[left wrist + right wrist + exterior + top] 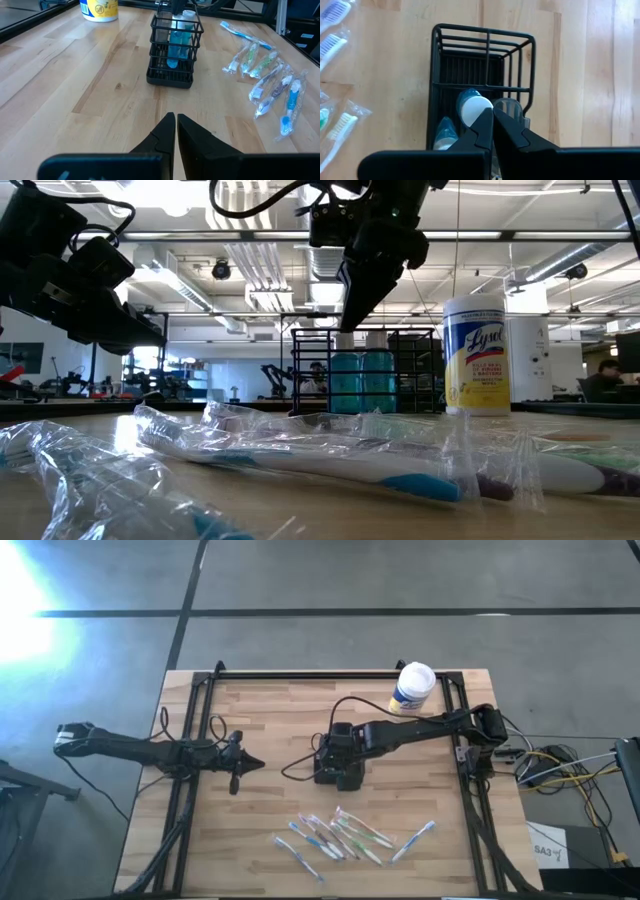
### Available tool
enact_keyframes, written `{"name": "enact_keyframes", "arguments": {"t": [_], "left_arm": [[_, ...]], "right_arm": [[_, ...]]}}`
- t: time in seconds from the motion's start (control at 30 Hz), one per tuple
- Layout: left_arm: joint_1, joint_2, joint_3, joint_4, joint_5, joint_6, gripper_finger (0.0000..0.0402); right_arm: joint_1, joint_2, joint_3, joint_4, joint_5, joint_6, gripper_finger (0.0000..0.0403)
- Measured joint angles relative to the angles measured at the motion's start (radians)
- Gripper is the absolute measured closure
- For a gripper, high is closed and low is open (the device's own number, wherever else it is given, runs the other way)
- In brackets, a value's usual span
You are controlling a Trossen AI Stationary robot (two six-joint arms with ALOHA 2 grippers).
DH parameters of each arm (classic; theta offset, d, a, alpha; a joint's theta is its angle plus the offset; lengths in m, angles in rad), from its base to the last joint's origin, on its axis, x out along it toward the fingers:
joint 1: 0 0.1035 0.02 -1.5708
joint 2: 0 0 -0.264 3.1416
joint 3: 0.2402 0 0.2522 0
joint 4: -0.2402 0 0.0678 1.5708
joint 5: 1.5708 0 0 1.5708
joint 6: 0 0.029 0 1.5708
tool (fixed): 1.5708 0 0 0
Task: Pick & Place toothbrushing station
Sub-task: Adjust the blue mouthwash in the black mesh organizer
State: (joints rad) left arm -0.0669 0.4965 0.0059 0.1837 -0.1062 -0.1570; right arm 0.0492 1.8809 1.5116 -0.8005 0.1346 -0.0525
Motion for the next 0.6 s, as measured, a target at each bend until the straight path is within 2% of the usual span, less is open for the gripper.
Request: {"name": "enact_keyframes", "arguments": {"t": [0.6], "left_arm": [[0.000,0.000,0.000,-0.001,0.000,0.000,0.0378]], "right_arm": [[-0.002,-0.003,0.000,0.002,0.000,-0.007,0.0394]]}}
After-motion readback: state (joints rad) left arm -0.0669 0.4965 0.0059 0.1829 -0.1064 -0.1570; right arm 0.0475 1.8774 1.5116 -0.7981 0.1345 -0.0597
